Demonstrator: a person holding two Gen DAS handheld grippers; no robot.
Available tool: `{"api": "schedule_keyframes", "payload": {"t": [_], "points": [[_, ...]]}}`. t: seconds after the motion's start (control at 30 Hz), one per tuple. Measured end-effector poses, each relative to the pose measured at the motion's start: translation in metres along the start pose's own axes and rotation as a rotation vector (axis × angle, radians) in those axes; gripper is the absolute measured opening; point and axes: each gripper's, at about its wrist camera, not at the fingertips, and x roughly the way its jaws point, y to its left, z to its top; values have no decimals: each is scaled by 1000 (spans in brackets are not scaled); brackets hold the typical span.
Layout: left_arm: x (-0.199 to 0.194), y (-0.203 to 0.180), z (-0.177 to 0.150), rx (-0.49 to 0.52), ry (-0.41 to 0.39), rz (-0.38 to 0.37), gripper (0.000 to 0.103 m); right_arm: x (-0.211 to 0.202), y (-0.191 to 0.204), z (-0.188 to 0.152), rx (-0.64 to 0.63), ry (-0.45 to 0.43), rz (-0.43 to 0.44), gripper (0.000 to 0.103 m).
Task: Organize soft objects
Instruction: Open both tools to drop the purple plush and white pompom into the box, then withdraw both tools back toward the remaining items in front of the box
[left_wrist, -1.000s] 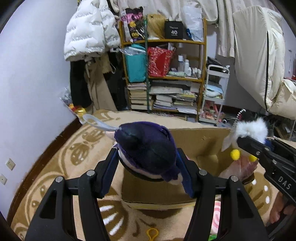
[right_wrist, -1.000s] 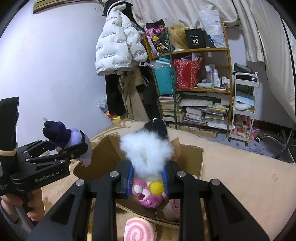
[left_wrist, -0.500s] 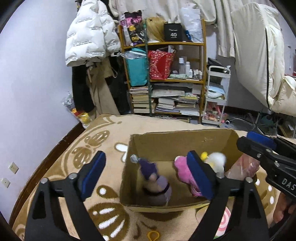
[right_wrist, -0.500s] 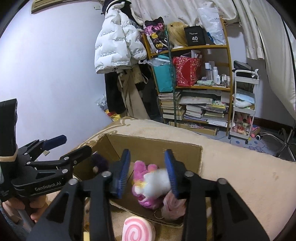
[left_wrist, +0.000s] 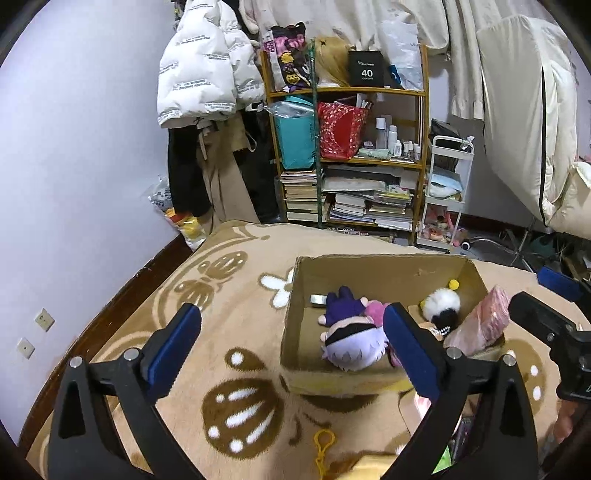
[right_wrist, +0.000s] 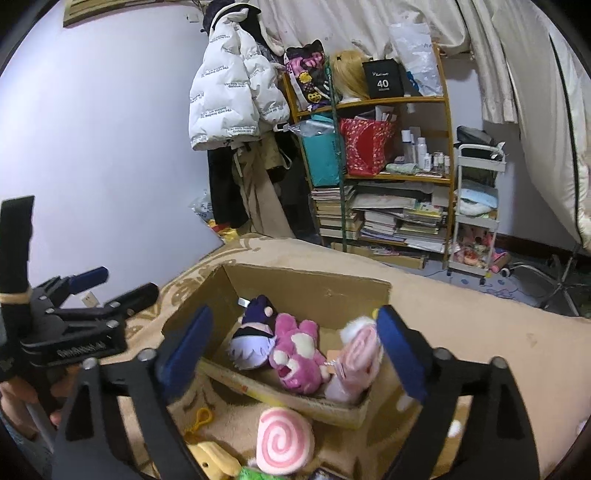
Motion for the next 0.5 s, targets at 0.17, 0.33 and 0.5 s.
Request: {"api": "schedule_keyframes", "payload": {"t": [0.17, 0.33, 0.5], "points": [[-27, 2, -8, 11, 2, -4, 99, -23, 4, -5, -3, 3, -5, 103], [-52, 0, -20, 23, 26, -29, 101, -45, 5, -15, 25, 33, -23, 103], [-69, -9, -30, 60, 53, -33, 101, -62, 6, -25, 57, 45, -37, 103]]}}
